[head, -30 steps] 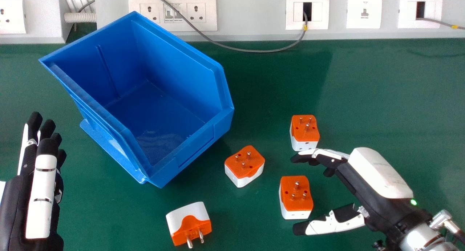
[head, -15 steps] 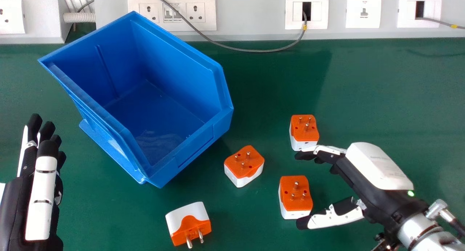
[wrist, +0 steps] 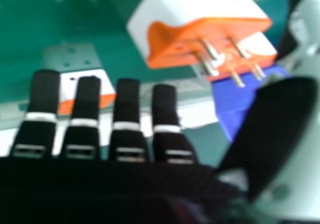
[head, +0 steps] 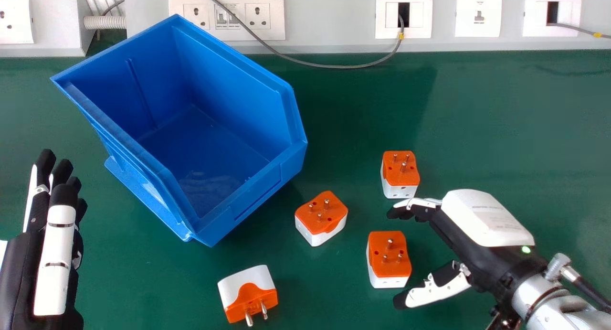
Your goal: Pick all objects and put in blue box
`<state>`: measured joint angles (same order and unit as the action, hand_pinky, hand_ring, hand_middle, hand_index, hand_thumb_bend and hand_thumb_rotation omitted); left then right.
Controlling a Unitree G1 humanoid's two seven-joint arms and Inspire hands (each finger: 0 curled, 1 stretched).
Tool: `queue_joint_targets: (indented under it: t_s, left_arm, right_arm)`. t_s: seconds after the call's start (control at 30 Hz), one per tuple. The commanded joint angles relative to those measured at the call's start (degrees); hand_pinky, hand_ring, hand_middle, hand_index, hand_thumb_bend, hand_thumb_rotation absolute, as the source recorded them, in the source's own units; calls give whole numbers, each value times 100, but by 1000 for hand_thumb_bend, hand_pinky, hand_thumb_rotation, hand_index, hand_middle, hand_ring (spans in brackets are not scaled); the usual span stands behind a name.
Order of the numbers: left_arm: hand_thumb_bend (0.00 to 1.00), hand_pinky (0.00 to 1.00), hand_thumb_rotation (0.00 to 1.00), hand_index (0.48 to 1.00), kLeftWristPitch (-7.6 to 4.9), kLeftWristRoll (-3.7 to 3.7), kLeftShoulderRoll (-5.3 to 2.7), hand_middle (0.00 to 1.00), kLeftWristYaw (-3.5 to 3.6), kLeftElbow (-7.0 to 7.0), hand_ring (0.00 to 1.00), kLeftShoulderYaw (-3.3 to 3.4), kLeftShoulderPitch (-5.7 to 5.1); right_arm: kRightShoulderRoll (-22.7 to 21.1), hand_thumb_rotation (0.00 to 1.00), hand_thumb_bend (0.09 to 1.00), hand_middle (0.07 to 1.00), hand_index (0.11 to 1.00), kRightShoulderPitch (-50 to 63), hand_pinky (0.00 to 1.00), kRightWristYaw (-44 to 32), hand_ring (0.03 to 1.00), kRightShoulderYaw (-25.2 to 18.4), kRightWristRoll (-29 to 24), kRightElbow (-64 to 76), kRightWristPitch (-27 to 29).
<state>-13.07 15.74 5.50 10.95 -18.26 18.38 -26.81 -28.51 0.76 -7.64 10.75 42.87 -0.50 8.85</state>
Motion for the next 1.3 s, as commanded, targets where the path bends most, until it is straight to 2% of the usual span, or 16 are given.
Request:
queue_joint_targets:
  t_s: [0.0, 0.17, 0.33, 0.5, 0.67, 0.87, 1.1, 1.27]
  left_arm:
    - [497, 1000, 879, 1000, -60, 5, 12, 1000, -8, -90, 1000, 37, -27]
    - [497, 1000, 874, 1000, -29, 4, 6, 1000, -24, -144, 1000, 24, -46]
    - [496, 1000, 870, 1000, -16, 15, 26, 1000, -21, -107, 1000, 33, -12]
    - [496, 1000, 868, 1000, 6, 8, 33, 1000, -24, -168, 1000, 25, -19]
    - [495, 1000, 866, 1000, 13, 36, 48, 1000, -10, -153, 1000, 51, -19]
    - [494, 1000, 863, 1000, 51, 31, 57, 1000, -14, -169, 999, 62, -10]
    - [489, 997, 857, 1000, 126, 30, 54, 999, -32, -248, 997, 70, -7]
    - [488, 996, 855, 1000, 95, 61, 71, 999, 1, -159, 997, 96, 43]
  right_arm:
    - [-81, 287, 789, 772, 759, -74, 646, 15, 757, 51, 113, 234, -75]
    - [-83, 287, 791, 771, 759, -126, 646, -38, 755, 179, 264, 245, -219]
    - [-57, 283, 788, 773, 761, -225, 647, -84, 755, 291, 344, 222, -337]
    - [-3, 281, 788, 774, 761, -446, 647, -42, 756, 502, 458, -71, -402]
    - [9, 284, 790, 778, 759, -613, 646, -7, 756, 650, 514, -291, -432]
    - [28, 284, 792, 780, 759, -709, 647, 86, 757, 751, 529, -417, -447]
    - [79, 277, 794, 777, 748, -853, 640, 87, 756, 846, 518, -608, -524]
    - [68, 278, 793, 777, 748, -923, 643, 36, 757, 888, 520, -666, -603]
